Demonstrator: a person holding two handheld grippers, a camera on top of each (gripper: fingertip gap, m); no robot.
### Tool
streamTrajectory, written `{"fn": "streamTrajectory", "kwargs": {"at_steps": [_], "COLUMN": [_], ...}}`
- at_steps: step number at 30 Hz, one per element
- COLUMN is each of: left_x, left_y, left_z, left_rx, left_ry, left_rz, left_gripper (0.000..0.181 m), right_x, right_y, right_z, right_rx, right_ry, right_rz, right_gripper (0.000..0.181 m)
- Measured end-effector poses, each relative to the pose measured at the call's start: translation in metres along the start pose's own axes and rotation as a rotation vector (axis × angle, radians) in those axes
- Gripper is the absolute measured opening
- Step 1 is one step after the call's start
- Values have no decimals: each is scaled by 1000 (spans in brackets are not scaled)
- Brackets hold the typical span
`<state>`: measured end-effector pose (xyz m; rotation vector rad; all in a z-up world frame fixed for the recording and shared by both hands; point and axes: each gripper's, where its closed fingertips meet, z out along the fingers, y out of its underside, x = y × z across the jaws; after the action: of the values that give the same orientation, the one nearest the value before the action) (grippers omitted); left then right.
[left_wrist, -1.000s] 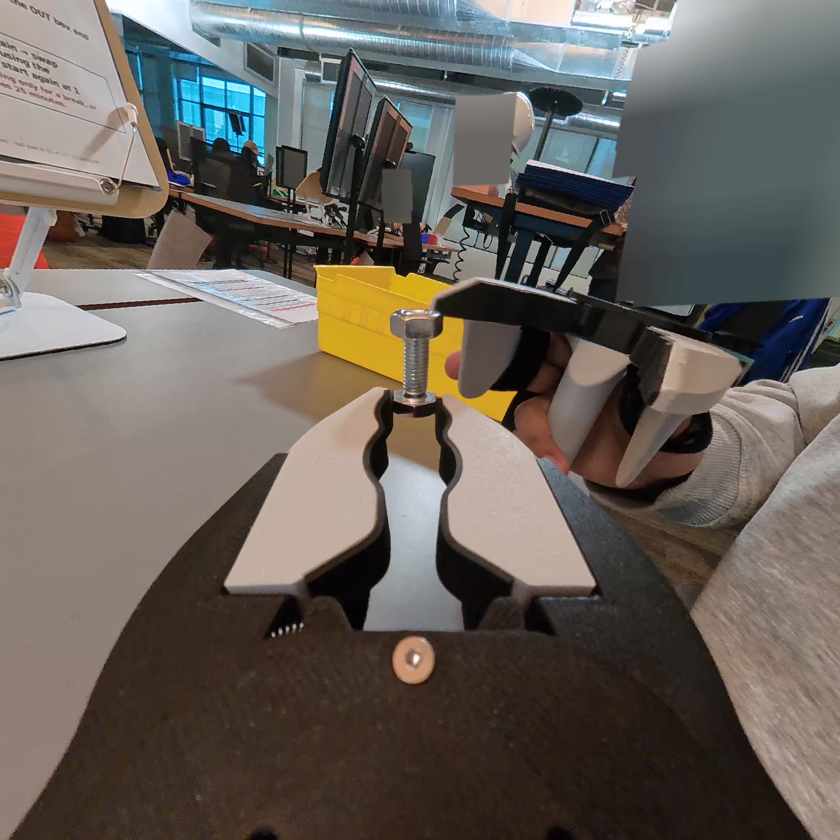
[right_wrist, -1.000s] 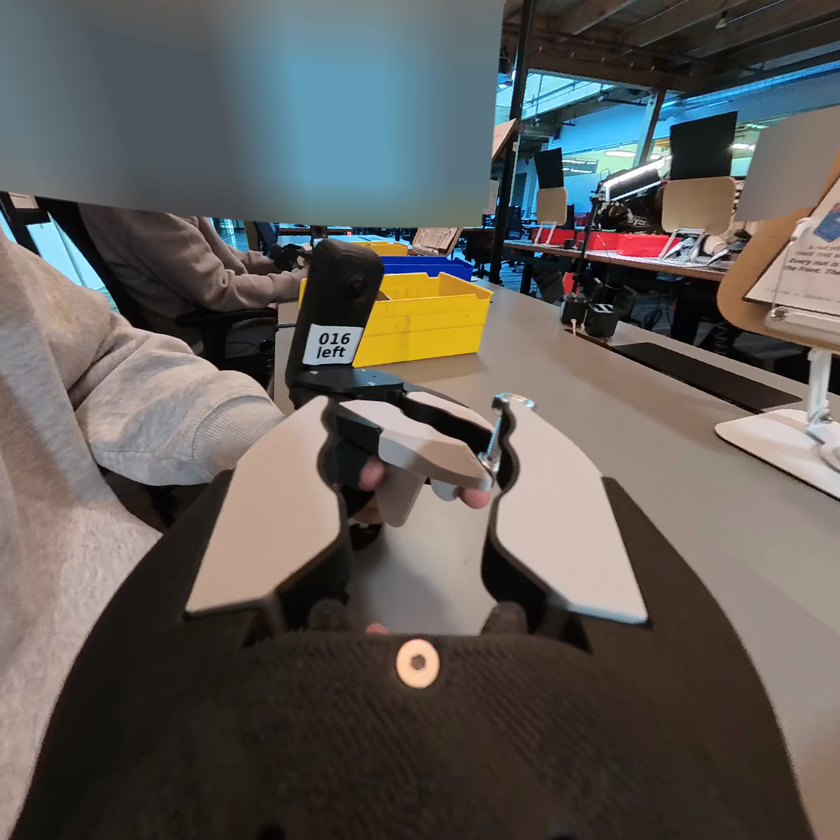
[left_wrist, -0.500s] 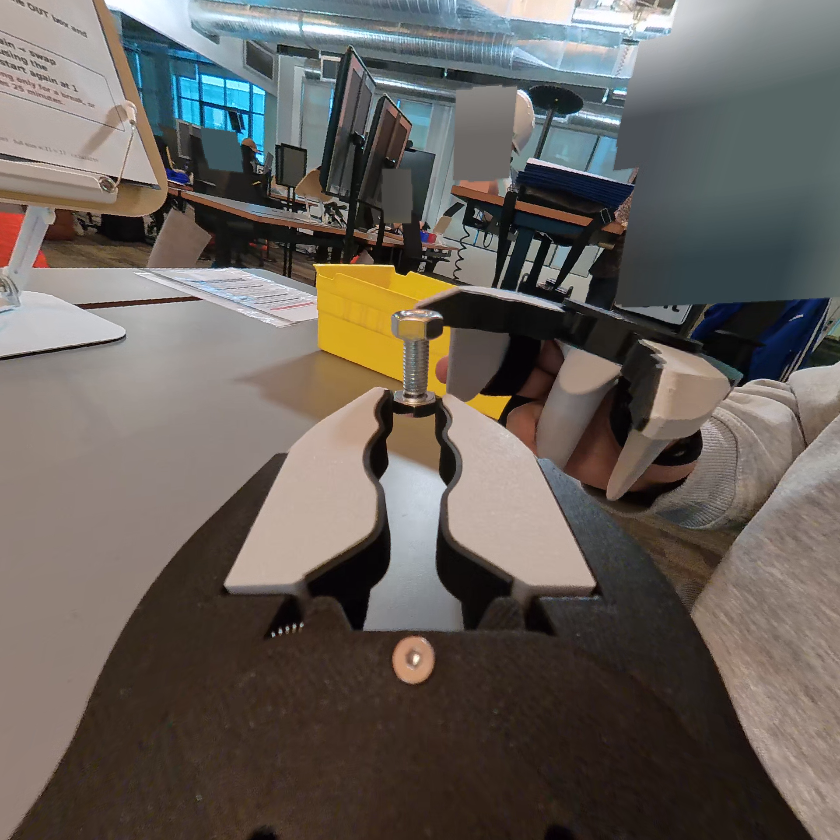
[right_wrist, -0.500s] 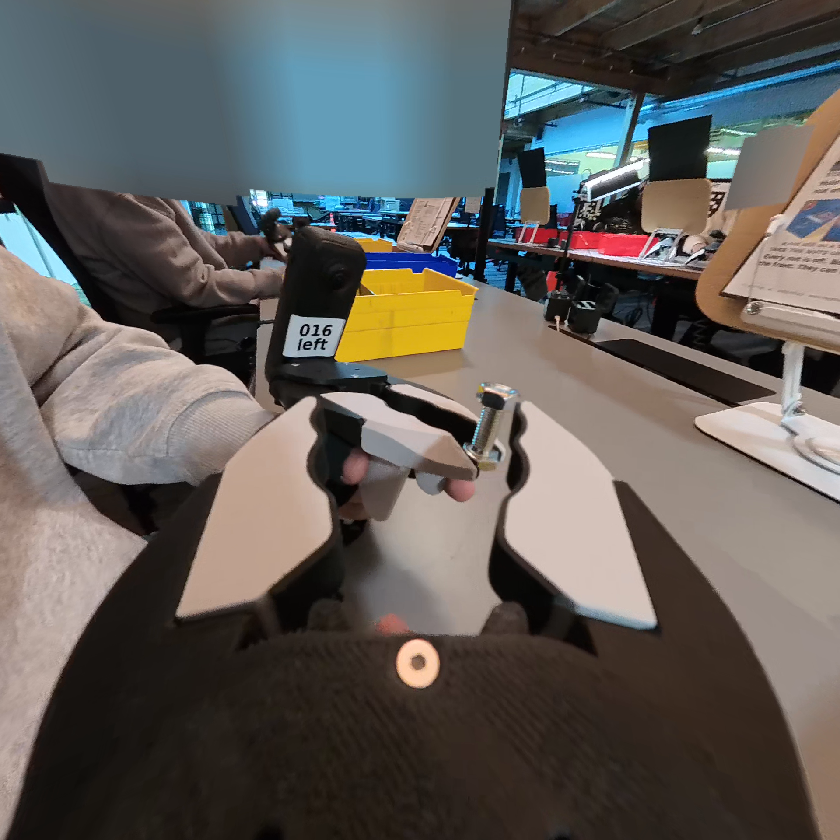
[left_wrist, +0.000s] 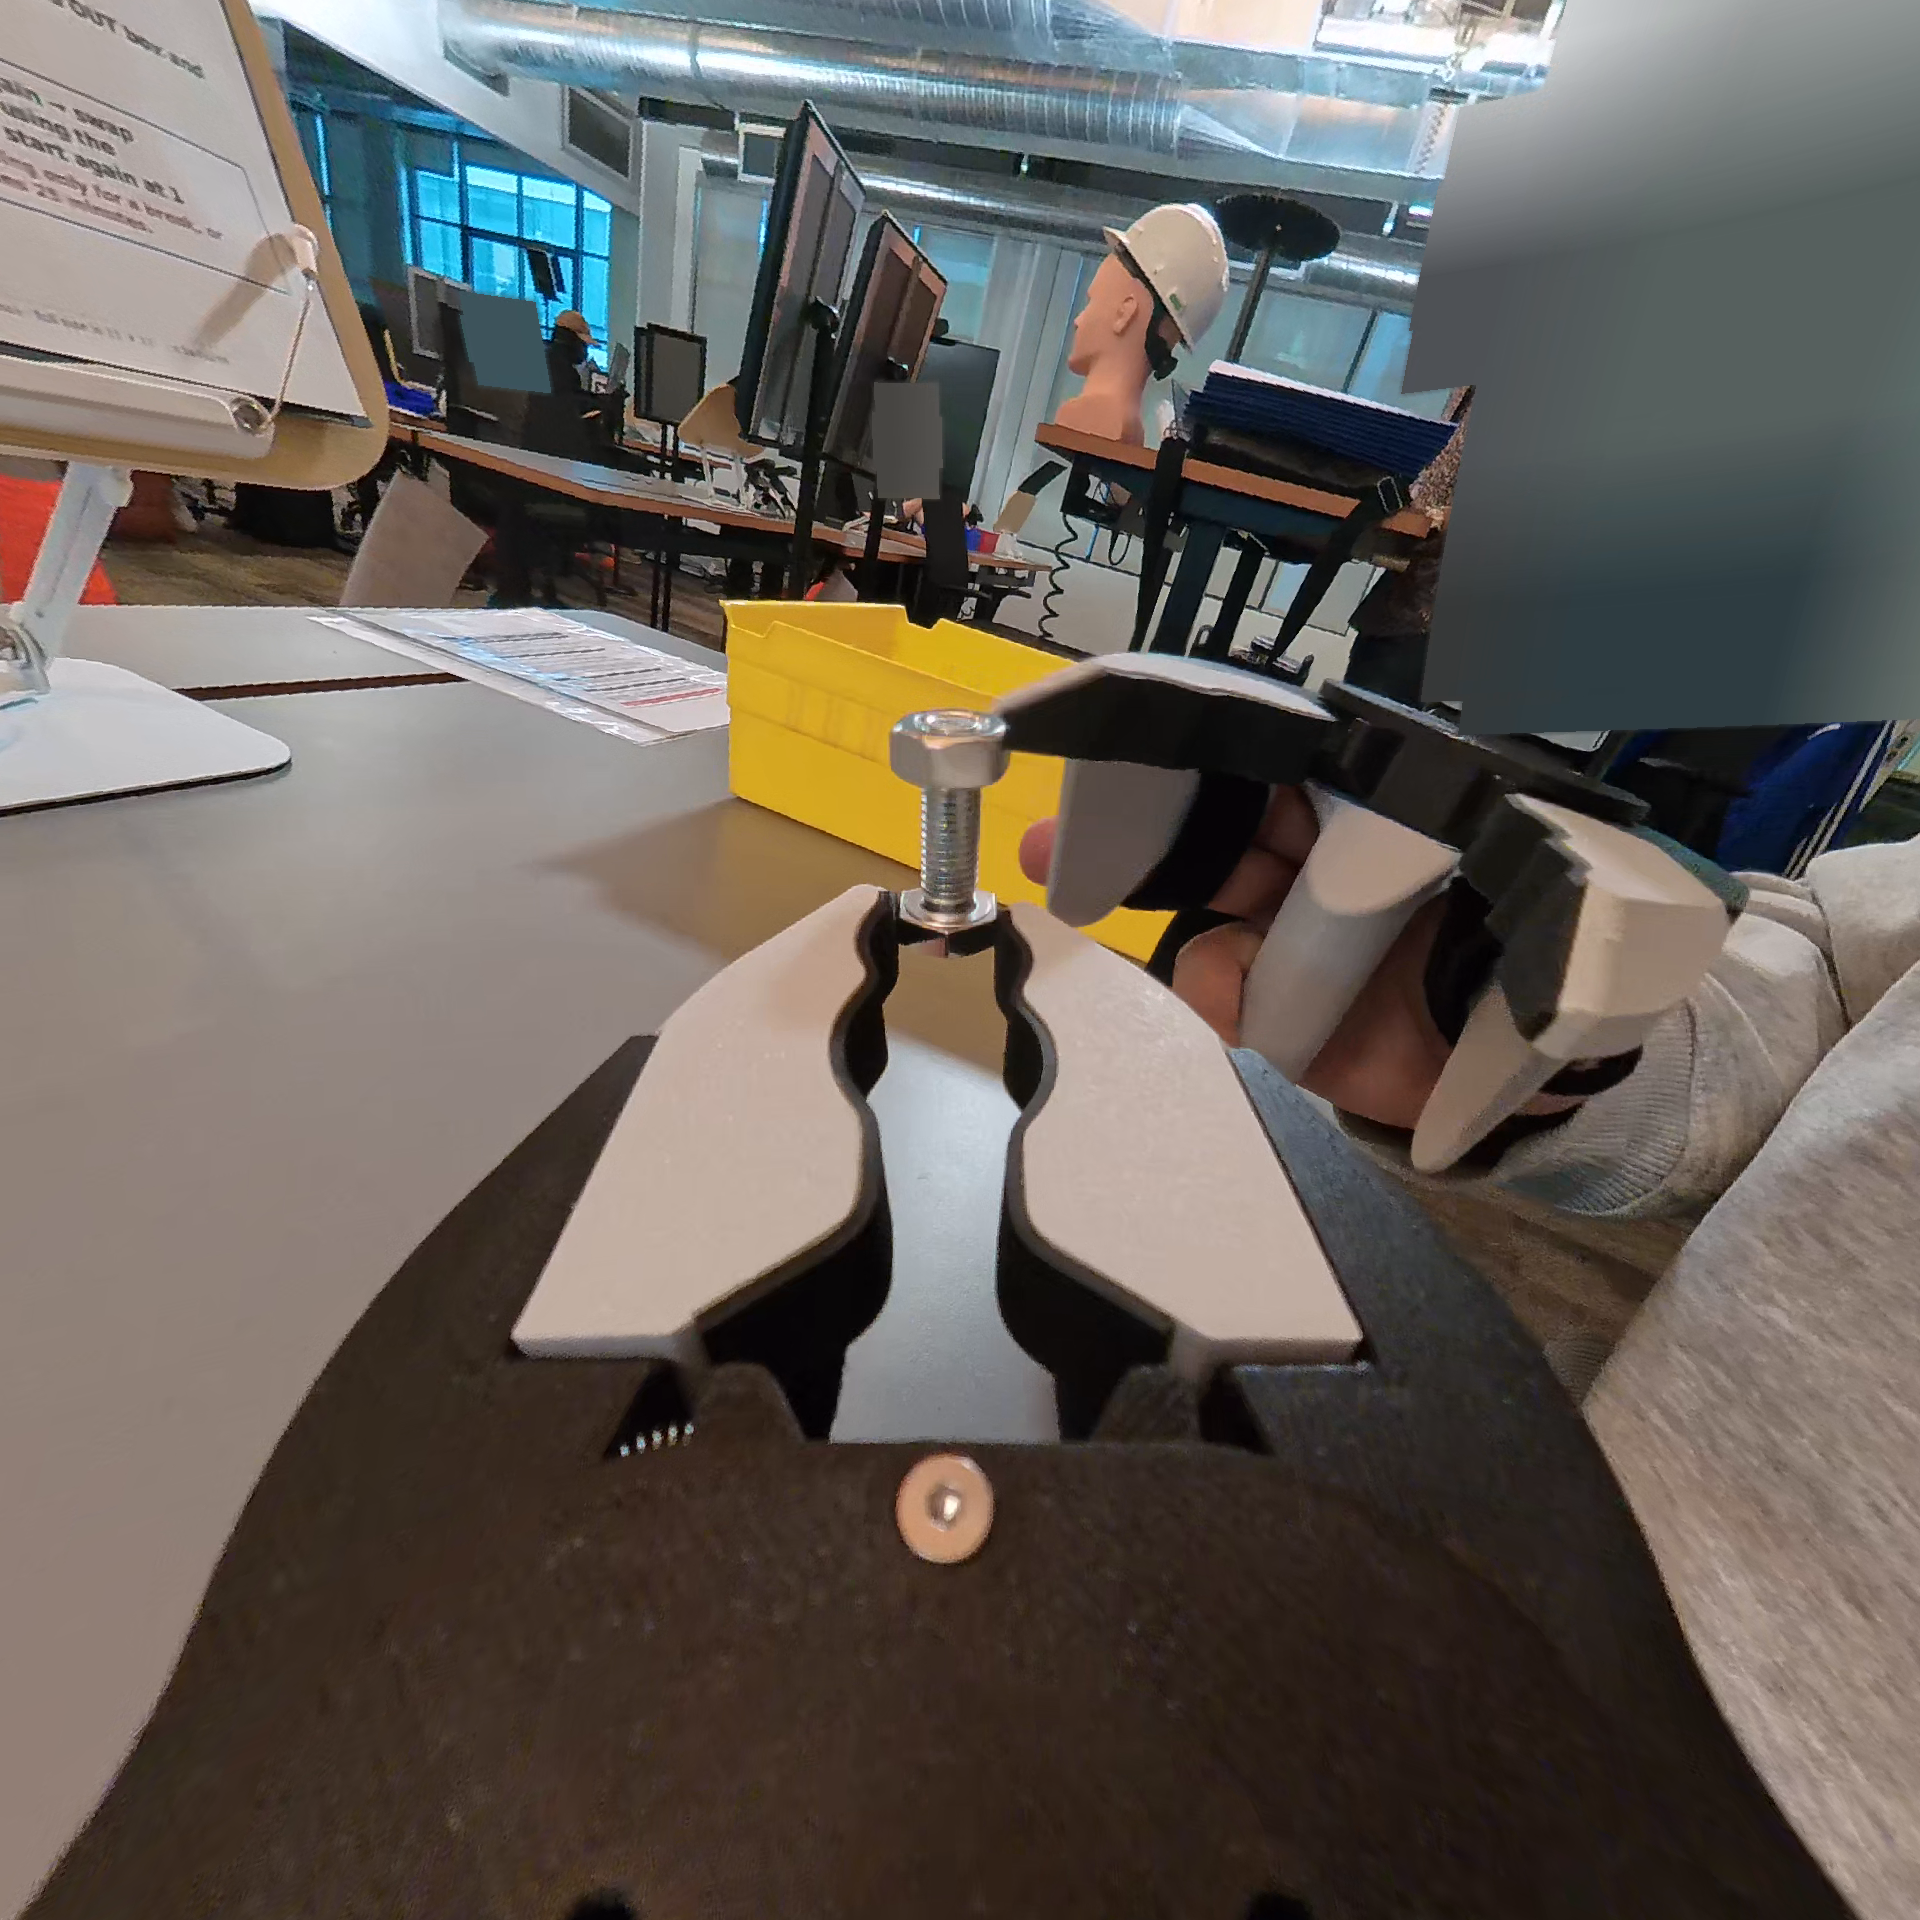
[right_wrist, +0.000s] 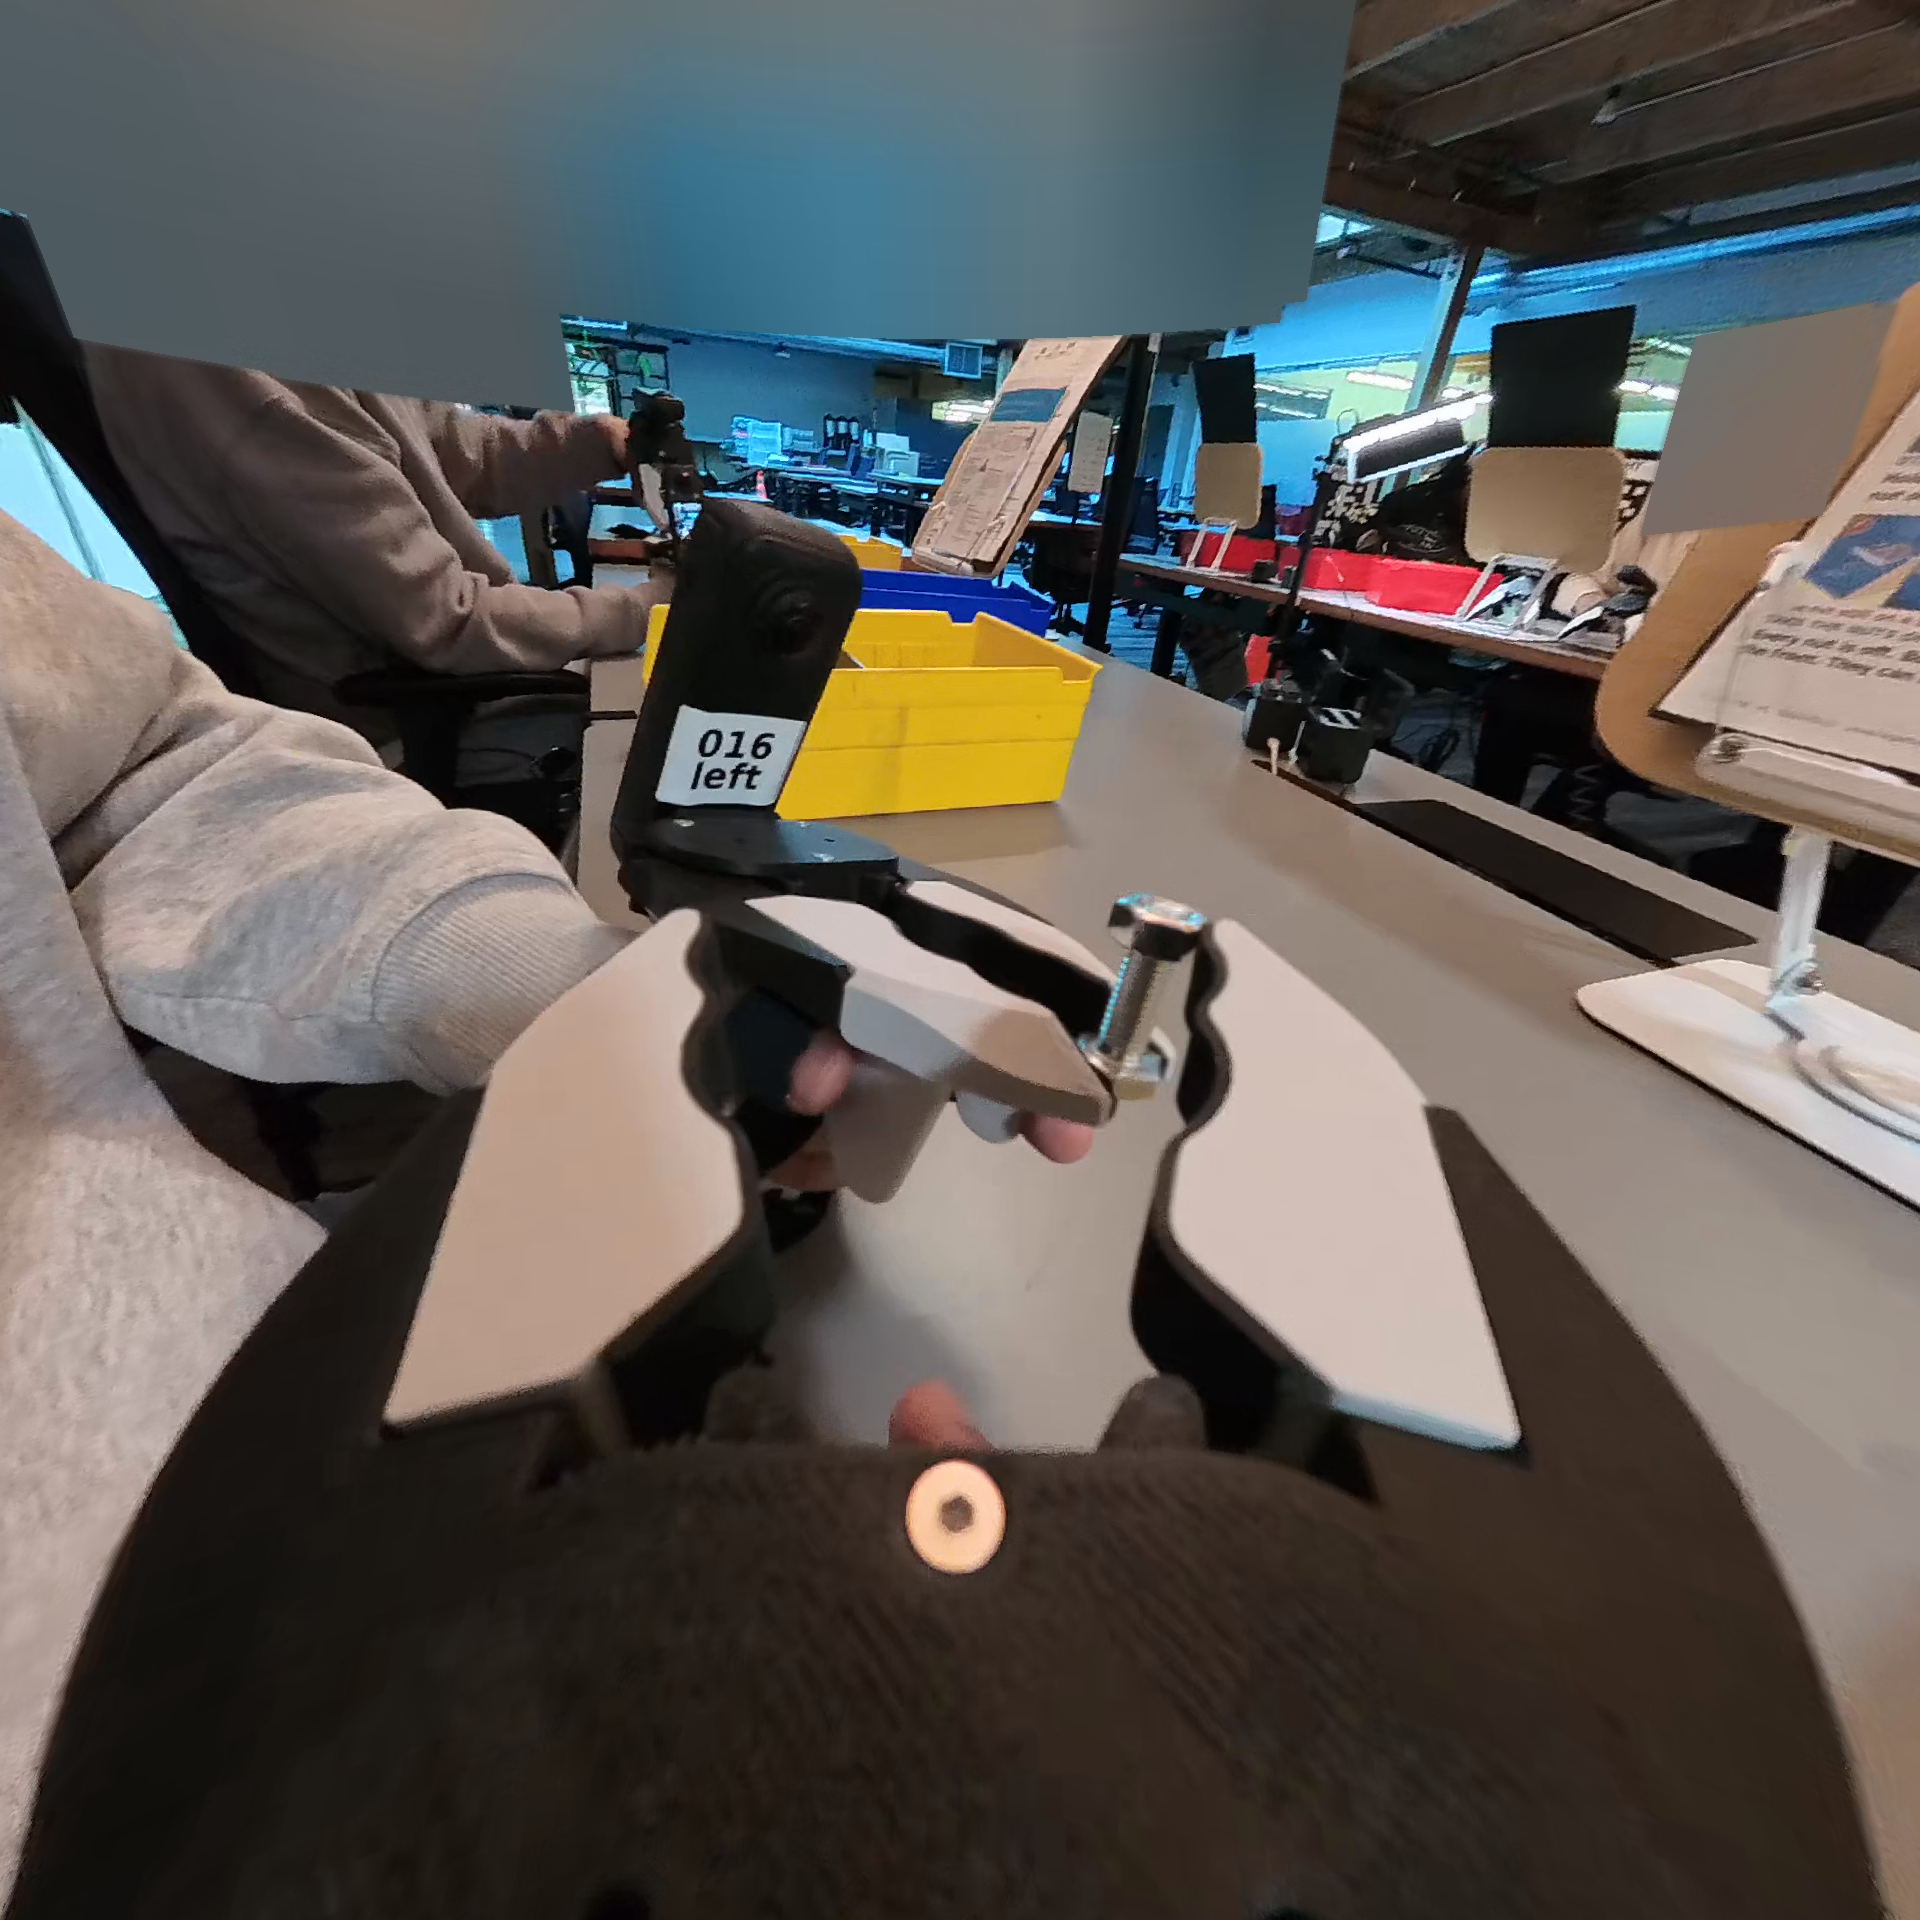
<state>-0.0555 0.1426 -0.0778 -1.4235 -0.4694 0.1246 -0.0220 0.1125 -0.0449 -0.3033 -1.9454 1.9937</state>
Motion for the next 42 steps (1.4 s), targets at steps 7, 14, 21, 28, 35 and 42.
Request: {"fn": "streamTrajectory", "kwargs": {"at_steps": [7,14,21,28,35,42], "left_x": [1,-1,7,15,24,9], "left_y": [1,2,4,7,10,6], "left_z": [1,1,3,5,6,4], "left_rx": [-9,-15,-37,-59,-77,-46], "left_ry": [1,-3,27,71,110,63], "left_rz": [4,-13,27,36,66,-27], "left_gripper": [19,19,19,19,19,19], "right_x": [6,-6,14,29,31,29], "right_y": [-7,-2,1,3,6,4], "right_z": [-4,-3,-8,-14,-15,-16], "right_rx": [34,-13,-25,6,8,9], "right_ry": [35,-44,56,62,21,16], "right_rz": [-5,11,-6,123,185,163], "right_gripper": [83,57,49,45,31,23]}}
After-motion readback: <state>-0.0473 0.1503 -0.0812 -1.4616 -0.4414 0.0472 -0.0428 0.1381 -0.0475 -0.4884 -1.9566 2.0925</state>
